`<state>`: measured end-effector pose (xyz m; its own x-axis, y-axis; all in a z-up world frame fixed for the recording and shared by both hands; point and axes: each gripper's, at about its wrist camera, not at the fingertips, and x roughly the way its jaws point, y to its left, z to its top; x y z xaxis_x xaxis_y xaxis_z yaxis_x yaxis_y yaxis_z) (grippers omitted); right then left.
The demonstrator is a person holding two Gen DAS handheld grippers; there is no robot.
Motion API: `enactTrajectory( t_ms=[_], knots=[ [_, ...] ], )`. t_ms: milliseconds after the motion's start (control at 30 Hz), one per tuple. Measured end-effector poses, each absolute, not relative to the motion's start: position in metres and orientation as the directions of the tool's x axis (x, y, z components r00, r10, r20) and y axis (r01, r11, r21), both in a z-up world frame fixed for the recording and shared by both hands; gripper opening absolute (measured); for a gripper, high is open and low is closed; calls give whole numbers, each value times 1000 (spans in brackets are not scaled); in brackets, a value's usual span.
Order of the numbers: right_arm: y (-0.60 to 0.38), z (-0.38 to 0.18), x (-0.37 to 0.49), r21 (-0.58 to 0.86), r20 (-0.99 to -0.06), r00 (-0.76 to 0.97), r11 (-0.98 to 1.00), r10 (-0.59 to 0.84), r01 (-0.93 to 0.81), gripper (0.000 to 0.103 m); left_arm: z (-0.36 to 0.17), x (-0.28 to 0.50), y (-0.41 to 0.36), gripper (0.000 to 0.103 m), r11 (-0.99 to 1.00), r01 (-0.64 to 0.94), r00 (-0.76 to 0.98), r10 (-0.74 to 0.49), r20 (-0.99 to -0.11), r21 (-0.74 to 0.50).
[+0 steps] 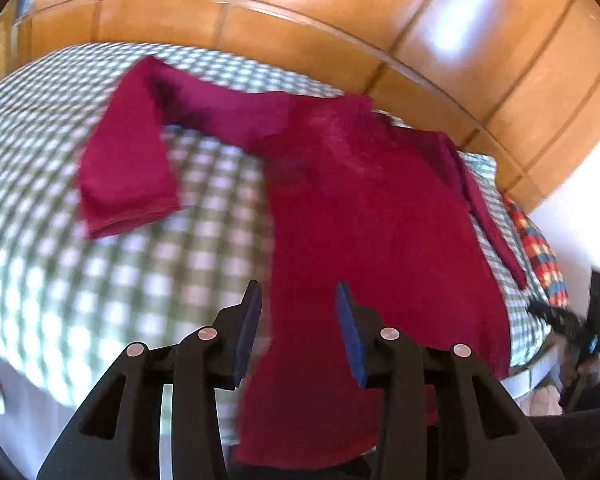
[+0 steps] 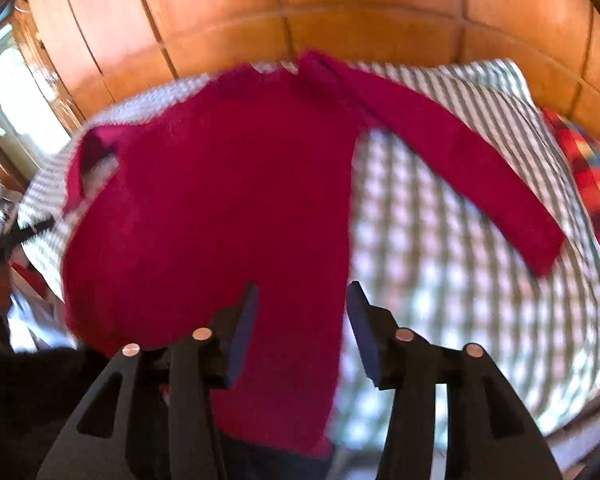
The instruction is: Fold small clothes
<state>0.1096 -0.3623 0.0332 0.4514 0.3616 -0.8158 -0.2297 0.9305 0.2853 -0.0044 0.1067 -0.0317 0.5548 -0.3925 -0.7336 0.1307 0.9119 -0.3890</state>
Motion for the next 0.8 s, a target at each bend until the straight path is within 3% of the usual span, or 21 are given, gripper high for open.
enactTrajectory(
  t_ms=[67,200,233,300,433,533,567,800],
  knots=[
    [-338,31,130,287,-796,470,922,381,-261,62,-30,3,79,37,910,168,559,-404,-724,-378],
    [-297,2,158,197,-842,458,953,285,-231,62,-48,22,34,37,960,172,575,-282,-768,-223],
    [-296,-9,160,162,-864,442,965,239,-205,62,-59,30,25,37,984,123,566,-177,-805,-129],
    [-304,-38,160,113,-899,403,980,170,-162,63,-67,35,19,37,994,91,556,-101,-825,-60],
    [-325,-32,144,194,-859,455,971,236,-138,65,-32,24,3,38,997,66,697,-11,-717,49],
    [-337,-23,138,222,-851,464,969,247,-107,67,-7,25,-7,54,995,39,767,29,-641,92],
    [-339,-21,138,222,-849,471,971,240,-94,74,-1,27,-11,54,994,38,779,35,-626,103],
    [-366,-10,148,234,-830,530,971,176,45,76,10,47,-34,54,988,41,789,58,-611,147]
  ],
)
